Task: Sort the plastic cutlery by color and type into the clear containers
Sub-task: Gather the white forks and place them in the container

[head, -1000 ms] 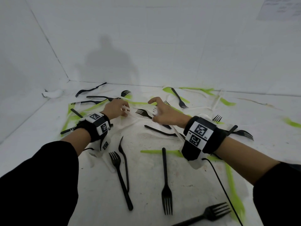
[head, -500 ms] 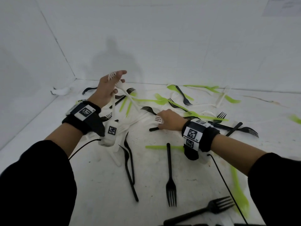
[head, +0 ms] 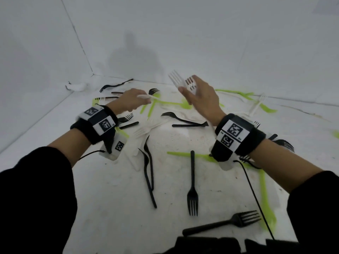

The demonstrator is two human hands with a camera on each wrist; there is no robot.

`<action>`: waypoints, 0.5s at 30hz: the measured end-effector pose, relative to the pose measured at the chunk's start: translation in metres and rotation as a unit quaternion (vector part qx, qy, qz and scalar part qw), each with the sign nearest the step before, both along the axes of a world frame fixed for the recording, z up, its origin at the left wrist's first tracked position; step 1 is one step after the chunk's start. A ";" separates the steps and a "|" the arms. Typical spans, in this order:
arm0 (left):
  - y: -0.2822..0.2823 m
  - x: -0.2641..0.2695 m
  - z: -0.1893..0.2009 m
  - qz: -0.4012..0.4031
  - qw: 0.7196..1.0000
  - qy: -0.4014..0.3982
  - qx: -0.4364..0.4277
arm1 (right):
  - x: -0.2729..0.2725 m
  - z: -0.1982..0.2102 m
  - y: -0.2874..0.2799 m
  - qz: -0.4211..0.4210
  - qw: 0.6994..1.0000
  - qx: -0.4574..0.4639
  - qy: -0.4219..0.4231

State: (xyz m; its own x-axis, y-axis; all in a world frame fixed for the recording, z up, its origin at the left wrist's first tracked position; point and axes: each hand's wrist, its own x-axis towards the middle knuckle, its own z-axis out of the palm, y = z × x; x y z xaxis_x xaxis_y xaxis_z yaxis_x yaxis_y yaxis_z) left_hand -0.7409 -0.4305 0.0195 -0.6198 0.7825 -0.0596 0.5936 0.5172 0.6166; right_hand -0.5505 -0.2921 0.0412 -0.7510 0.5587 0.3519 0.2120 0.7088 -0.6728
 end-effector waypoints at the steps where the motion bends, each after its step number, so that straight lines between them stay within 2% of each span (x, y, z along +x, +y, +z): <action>1: 0.000 0.001 -0.009 0.004 0.998 0.041 -0.048 | -0.002 0.007 -0.005 -0.001 1.000 0.005 0.013; 4: 0.004 0.007 -0.040 0.012 0.985 0.096 -0.143 | -0.009 0.024 -0.018 0.013 1.000 0.020 0.005; 8: 0.010 0.009 -0.056 0.035 0.978 0.118 -0.169 | -0.020 0.022 -0.025 0.047 0.997 0.036 -0.047; 11: 0.007 0.003 -0.055 0.045 0.979 0.117 -0.158 | -0.032 0.000 -0.019 0.076 0.996 -0.023 -0.046; 15: -0.001 -0.006 -0.046 0.096 0.991 0.048 -0.074 | -0.048 -0.033 -0.016 0.104 0.987 0.011 -0.123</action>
